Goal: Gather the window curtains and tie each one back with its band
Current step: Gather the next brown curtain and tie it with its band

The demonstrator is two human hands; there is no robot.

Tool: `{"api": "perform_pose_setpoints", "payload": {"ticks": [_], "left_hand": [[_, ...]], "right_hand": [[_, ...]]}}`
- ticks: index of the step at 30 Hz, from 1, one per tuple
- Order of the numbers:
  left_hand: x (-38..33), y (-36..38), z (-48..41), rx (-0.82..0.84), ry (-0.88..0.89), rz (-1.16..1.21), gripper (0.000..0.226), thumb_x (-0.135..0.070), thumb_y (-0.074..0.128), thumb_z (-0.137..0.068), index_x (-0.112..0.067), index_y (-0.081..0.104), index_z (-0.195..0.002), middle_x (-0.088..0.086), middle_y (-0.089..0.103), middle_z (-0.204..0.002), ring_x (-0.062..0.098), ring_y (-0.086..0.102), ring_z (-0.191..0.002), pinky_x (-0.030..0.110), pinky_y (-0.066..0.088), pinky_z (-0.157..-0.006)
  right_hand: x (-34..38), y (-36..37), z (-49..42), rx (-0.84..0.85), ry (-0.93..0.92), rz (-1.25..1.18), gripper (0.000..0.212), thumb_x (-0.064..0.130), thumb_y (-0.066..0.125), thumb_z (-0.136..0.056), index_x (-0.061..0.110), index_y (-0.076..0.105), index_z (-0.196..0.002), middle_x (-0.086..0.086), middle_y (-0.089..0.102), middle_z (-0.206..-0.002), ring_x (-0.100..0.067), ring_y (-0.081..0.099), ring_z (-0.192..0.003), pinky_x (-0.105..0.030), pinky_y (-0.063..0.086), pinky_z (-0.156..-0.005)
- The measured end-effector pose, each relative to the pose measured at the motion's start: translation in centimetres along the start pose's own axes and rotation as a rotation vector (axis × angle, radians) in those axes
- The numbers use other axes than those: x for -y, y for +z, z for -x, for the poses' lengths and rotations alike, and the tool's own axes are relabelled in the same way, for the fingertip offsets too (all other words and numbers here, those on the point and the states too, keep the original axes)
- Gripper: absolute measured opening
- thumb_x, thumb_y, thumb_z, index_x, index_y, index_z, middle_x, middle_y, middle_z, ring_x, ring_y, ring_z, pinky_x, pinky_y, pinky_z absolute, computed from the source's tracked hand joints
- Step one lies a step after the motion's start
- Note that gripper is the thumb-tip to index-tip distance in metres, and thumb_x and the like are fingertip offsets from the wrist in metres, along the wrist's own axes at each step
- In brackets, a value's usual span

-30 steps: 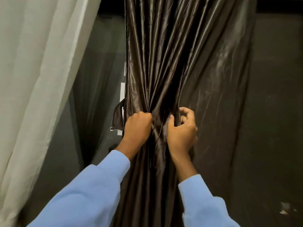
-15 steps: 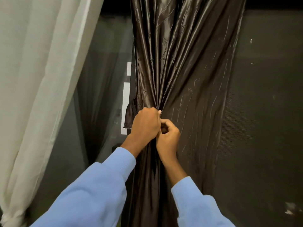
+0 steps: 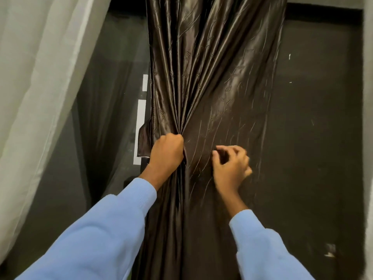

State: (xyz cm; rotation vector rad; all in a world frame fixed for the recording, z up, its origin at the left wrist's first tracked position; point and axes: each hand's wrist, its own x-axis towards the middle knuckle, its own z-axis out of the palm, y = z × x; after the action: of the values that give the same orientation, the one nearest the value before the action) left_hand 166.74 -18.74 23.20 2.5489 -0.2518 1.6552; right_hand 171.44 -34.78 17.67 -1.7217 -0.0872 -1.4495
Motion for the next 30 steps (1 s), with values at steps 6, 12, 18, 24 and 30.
{"api": "perform_pose_setpoints", "payload": {"ticks": [6,12,18,24,30], "left_hand": [[-0.3,0.0,0.0,0.01,0.031,0.022,0.037,0.003,0.054,-0.083,-0.017,0.03,-0.061,0.017,0.058,-0.071,0.038,0.059,-0.066,0.033,0.03,-0.053],[-0.1,0.0,0.4,-0.012,0.026,-0.001,0.018,-0.006,0.056,-0.09,-0.002,0.057,-0.072,0.018,0.062,-0.073,0.037,0.062,-0.067,0.031,0.032,-0.053],[0.1,-0.2,0.5,-0.026,0.04,-0.03,0.015,-0.006,0.06,-0.088,-0.002,0.059,-0.073,0.018,0.062,-0.071,0.037,0.062,-0.065,0.032,0.031,-0.052],[0.1,0.0,0.7,-0.029,0.032,-0.023,0.021,-0.007,0.056,-0.089,-0.006,0.053,-0.069,0.015,0.06,-0.069,0.035,0.06,-0.062,0.032,0.031,-0.052],[0.4,-0.6,0.8,-0.026,0.051,-0.018,0.015,-0.01,0.058,-0.089,-0.005,0.057,-0.074,0.015,0.062,-0.071,0.035,0.062,-0.064,0.032,0.032,-0.051]], "right_hand": [[-5.6,-1.9,-5.5,0.128,0.485,-0.126,0.096,0.041,0.079,-0.079,0.019,0.022,-0.153,-0.007,0.038,-0.154,-0.03,0.032,-0.143,-0.058,0.016,-0.116],[-6.7,-1.8,-5.8,0.09,0.485,-0.431,0.041,0.019,0.075,-0.086,0.014,0.057,-0.122,-0.012,0.066,-0.116,-0.029,0.065,-0.109,-0.043,0.053,-0.096],[-3.4,-1.8,-4.2,-0.249,0.324,-0.574,0.012,0.02,0.064,-0.094,0.011,0.071,-0.096,0.007,0.068,-0.082,0.006,0.062,-0.073,-0.021,0.05,-0.072],[3.3,-1.1,-1.7,-0.143,0.109,-0.62,0.024,0.014,0.065,-0.094,-0.001,0.071,-0.112,-0.004,0.069,-0.102,-0.012,0.066,-0.098,-0.02,0.052,-0.088],[8.5,0.3,-0.6,0.054,-0.101,-0.469,0.021,0.014,0.073,-0.087,0.015,0.074,-0.107,0.016,0.068,-0.083,0.006,0.065,-0.075,-0.016,0.055,-0.073]]}}
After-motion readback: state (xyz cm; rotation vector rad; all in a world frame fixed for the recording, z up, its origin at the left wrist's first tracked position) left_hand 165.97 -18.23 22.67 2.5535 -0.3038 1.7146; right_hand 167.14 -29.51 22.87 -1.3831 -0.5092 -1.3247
